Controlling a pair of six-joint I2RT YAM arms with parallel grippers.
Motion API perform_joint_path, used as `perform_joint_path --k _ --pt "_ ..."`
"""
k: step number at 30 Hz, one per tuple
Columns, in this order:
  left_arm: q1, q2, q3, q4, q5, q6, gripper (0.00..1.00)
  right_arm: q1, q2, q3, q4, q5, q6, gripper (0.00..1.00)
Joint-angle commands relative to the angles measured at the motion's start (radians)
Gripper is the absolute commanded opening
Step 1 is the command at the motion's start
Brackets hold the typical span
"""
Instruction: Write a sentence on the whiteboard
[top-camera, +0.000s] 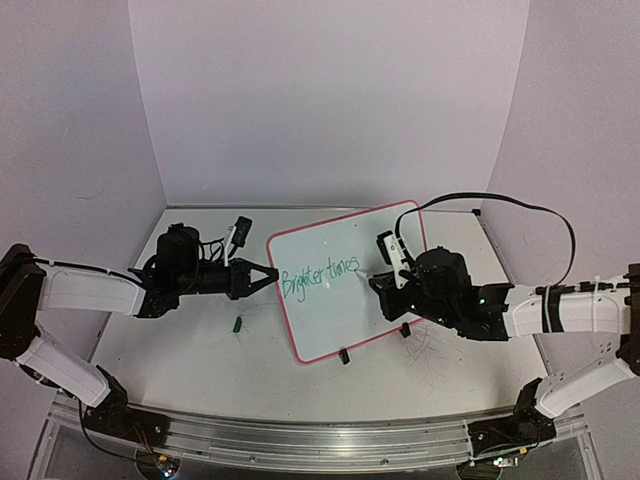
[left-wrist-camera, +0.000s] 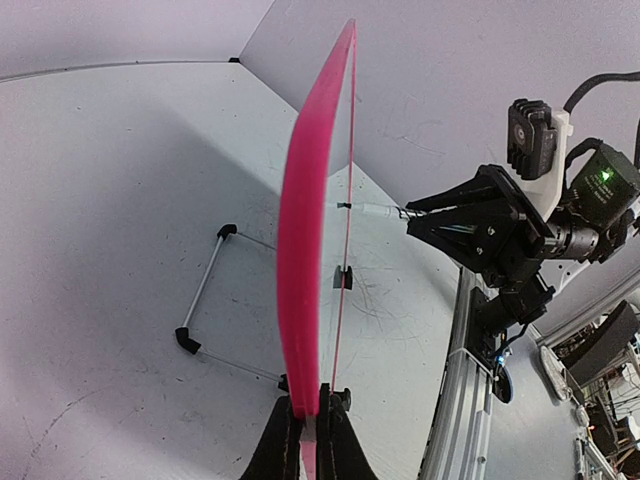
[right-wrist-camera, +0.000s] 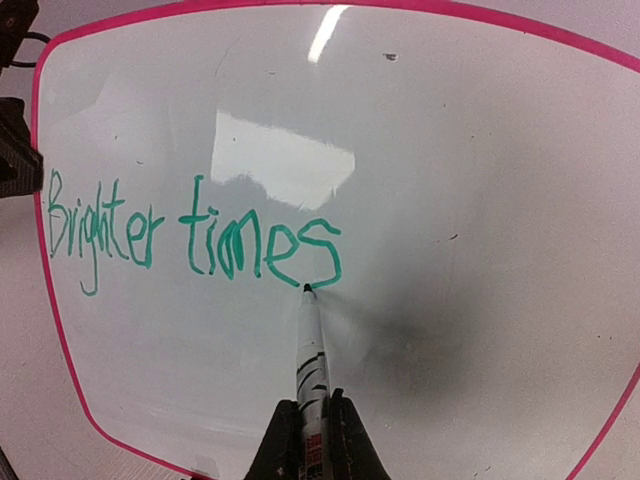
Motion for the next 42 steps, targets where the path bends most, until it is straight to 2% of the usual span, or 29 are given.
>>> perform_joint_path --k 1,7,10,42 --pt "-0.001 -0.015 0.02 -0.009 -0.018 0.029 0.0 0.001 -0.036 0.009 0.062 0.008 -0.007 0.0" --pt "-0.001 -0.023 0.02 -0.011 -0.019 0.031 0.0 -0.034 -0.109 -0.035 0.049 0.029 -0.024 0.0" --pt "-0.001 -0.027 0.017 -0.011 -0.02 0.033 0.0 -0.078 -0.125 -0.056 0.042 -0.013 -0.006 0.0" --pt "0.0 -0.012 0.028 -0.013 -0.013 0.035 0.0 -0.086 -0.034 -0.009 0.09 -0.055 -0.009 0.0"
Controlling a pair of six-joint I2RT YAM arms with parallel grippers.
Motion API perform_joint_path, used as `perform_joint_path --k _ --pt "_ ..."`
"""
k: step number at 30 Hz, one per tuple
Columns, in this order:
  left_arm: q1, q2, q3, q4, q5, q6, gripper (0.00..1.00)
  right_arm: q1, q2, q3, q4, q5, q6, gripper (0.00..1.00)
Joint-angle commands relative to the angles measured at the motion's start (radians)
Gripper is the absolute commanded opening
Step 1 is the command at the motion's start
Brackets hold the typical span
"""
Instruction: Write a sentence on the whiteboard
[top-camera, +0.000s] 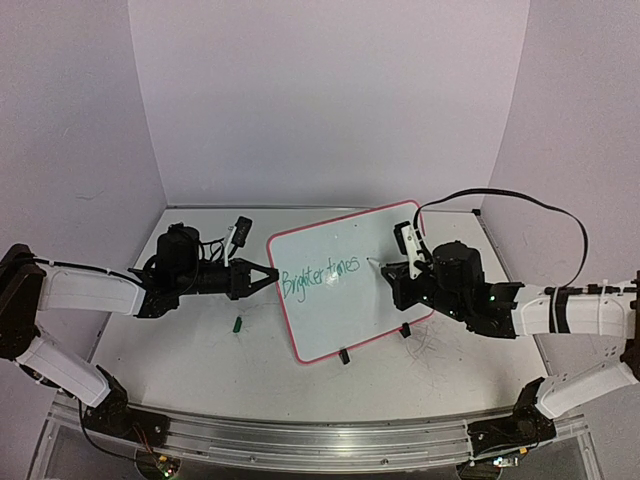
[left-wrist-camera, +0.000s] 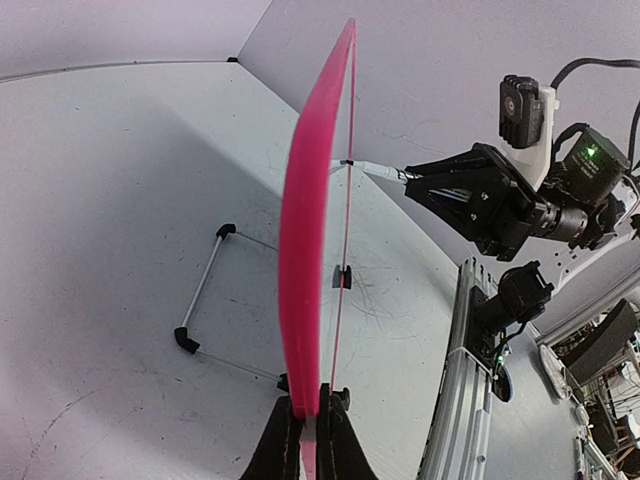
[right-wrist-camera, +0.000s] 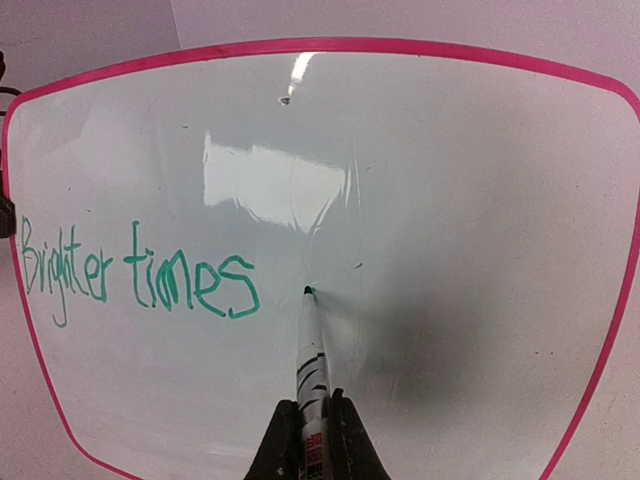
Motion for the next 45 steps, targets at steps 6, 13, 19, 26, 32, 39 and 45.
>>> perform_joint_path --k 6,13,19,26,32,39,45 --pt "0.0 -0.01 0.03 -0.014 -0.013 0.034 0.0 0.002 0.013 0.031 0.014 -0.043 0.003 0.0" --pt "0.0 -0.01 0.028 -0.013 -0.014 0.034 0.0 0.002 -0.001 0.018 -0.024 -0.052 0.015 0.0" --pt "0.0 -0.012 0.025 -0.013 -0.015 0.032 0.0 0.002 -0.01 0.009 -0.051 -0.048 0.024 0.0" --pt "0.0 -0.012 0.026 -0.013 -0.015 0.031 0.0 0.003 -0.03 0.003 -0.062 -0.009 0.024 0.0" --pt "0.0 -0.014 0.024 -0.015 -0.015 0.031 0.0 0.003 -0.027 0.009 -0.055 0.025 0.029 0.0" --pt "0.0 -0.013 0.024 -0.014 -0.013 0.031 0.0 0.002 -0.001 0.013 0.001 0.041 0.031 0.0" --pt "0.0 -0.021 0.02 -0.015 -0.017 0.031 0.0 0.002 0.023 0.034 0.022 0.067 0.037 0.0"
